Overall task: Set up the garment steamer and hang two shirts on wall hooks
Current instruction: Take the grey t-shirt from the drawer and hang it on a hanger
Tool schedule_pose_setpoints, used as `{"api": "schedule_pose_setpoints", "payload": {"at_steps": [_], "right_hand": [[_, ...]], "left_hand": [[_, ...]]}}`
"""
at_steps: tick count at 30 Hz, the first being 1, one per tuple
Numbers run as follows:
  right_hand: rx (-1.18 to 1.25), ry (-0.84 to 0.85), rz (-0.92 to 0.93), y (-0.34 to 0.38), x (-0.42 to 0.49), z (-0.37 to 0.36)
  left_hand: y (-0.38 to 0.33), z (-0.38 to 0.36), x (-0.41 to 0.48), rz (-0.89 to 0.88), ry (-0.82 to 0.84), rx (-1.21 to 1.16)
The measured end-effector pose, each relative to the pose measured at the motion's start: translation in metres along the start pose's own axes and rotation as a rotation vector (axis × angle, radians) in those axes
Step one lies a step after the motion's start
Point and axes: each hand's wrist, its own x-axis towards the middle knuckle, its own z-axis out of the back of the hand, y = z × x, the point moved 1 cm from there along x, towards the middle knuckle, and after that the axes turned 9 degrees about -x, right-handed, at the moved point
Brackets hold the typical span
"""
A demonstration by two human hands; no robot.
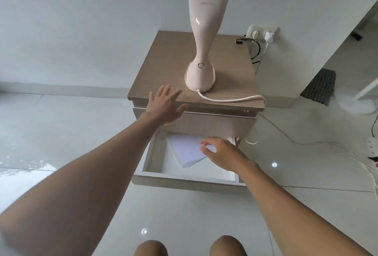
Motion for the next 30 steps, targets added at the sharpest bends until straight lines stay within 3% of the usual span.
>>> {"api": "schedule_pose_setpoints", "payload": {"at_steps": [5, 8, 12, 17, 25, 30], "right_hand": [[0.074, 0.088, 0.001, -0.028, 0.031, -0.081], [0.100, 0.133, 0.022, -0.032, 0.033, -0.118], [-0.045, 0.222, 0.021, -0.031, 0.027, -0.148], [-0.126, 0.086, 0.020, -0.032, 0.013, -0.162], [-0.114, 0.113, 0.046, -0.043, 0.027, -0.153], [-0.218, -0.081, 0.036, -0.045, 0.064, -0.141]], "left_hand": [[0.025, -0.051, 0.019, -0.246, -0.282, -0.009], [0.031, -0.063, 0.022, -0.281, -0.415, -0.010], [0.029, -0.058, 0.018, -0.233, -0.365, -0.028], [0.021, -0.050, 0.009, -0.143, -0.242, -0.058], [0.018, -0.044, 0.025, -0.080, -0.326, -0.174], [0.025, -0.044, 0.035, -0.129, -0.354, -0.195]]}}
